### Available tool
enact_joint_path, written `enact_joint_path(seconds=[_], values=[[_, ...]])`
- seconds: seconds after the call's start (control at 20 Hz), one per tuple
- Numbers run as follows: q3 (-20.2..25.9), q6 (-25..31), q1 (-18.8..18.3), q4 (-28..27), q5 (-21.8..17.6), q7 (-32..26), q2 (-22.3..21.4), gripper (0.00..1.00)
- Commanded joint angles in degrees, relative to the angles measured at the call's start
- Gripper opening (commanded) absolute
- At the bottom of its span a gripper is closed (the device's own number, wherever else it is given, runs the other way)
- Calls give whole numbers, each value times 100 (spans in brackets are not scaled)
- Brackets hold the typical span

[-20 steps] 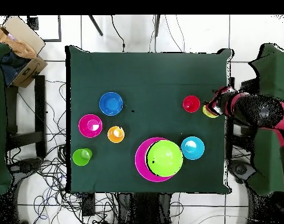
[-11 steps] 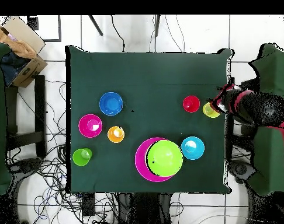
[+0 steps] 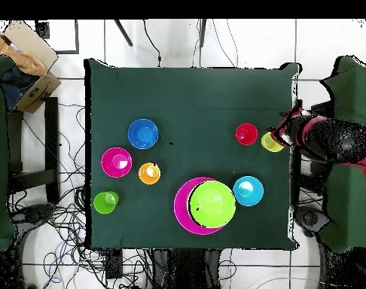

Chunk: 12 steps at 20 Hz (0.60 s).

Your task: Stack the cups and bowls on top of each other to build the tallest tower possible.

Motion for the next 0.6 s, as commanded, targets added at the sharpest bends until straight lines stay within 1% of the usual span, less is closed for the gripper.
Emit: enact_joint_path(seconds=[0.05, 0.45, 0.6], values=[[-330, -329, 310, 49, -635, -1073, 597, 100], [-364, -500, 304, 109, -714, -1005, 657, 100], [-365, -461, 321, 144, -701, -950, 625, 100]])
